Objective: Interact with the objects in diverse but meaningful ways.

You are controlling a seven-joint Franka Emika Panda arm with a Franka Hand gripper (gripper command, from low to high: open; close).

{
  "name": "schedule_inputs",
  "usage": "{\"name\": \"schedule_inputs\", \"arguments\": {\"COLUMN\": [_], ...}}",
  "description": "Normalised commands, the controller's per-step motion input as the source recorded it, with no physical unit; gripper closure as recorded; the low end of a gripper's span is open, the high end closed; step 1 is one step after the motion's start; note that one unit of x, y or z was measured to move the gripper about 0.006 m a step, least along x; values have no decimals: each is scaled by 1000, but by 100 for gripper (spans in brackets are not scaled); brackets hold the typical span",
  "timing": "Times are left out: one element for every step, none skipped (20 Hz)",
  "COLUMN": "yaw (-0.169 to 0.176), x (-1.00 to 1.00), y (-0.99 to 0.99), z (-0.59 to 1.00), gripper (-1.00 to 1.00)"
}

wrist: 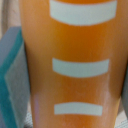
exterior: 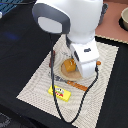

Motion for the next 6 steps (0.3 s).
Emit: {"name": "schedule_inputs", "arguments": {"yaw": [0, 0, 0, 0, 0, 0], "x": [-220, -197, -189, -177, -169, -220], "y": [-80, -69, -43, -43, -17, 0], "z": [-229, -226, -223, -226, -177, -160], "gripper": [-100, -100, -100, -100, -100, -100]}}
